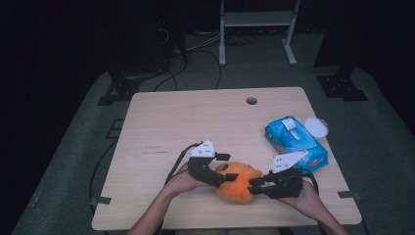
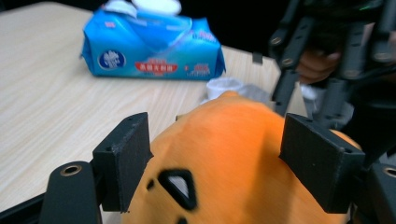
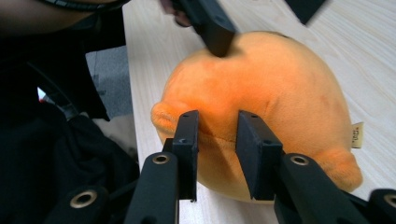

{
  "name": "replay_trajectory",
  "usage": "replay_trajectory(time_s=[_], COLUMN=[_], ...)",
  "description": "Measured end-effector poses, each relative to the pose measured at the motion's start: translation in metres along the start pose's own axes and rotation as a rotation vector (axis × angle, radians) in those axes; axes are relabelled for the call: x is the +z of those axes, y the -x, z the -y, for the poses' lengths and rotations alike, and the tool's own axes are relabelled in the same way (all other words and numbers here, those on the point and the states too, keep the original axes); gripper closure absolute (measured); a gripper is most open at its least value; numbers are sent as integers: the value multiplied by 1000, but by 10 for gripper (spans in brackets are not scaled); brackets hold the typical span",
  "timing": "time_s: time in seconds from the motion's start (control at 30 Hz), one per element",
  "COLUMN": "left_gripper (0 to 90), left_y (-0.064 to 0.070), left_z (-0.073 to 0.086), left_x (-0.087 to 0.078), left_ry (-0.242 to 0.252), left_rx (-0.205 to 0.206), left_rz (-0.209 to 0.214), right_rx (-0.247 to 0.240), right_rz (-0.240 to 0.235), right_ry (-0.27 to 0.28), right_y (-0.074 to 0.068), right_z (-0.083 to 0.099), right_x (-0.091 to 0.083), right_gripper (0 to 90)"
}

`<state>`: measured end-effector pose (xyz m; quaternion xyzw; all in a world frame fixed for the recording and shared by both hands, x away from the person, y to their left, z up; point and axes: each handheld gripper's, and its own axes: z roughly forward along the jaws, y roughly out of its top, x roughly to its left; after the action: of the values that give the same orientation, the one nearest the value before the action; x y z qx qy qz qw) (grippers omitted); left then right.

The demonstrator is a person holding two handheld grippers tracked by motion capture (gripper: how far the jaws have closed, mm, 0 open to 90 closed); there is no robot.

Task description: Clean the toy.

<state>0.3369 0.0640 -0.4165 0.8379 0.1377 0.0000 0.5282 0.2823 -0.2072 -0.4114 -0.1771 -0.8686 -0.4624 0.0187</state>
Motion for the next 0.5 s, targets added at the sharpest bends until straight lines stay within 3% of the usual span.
replay_trajectory(time_s=[0.1, 0.17, 0.23, 0.33, 0.4, 0.5], left_gripper=[286, 365, 444, 598, 645, 713], left_y=[-1, 3, 7, 14, 18, 27], left_z=[1, 8, 11, 12, 9, 4], left_x=[7, 12, 14, 16, 14, 9], left_ry=[-53, -91, -96, -113, -102, -38], left_rx=[-31, 12, 29, 59, 72, 108], left_rz=[40, 52, 53, 25, 3, -39], right_rx=[-10, -6, -15, 8, 32, 69], right_rz=[-12, -46, -50, -52, -42, -7], right_ry=[-3, 0, 14, 87, 138, 205], right_y=[-1, -1, -1, 2, 5, 11], right_z=[2, 4, 6, 7, 7, 9], right_x=[-3, -8, -14, -26, -34, -43], right_gripper=[626, 588, 562, 525, 505, 487])
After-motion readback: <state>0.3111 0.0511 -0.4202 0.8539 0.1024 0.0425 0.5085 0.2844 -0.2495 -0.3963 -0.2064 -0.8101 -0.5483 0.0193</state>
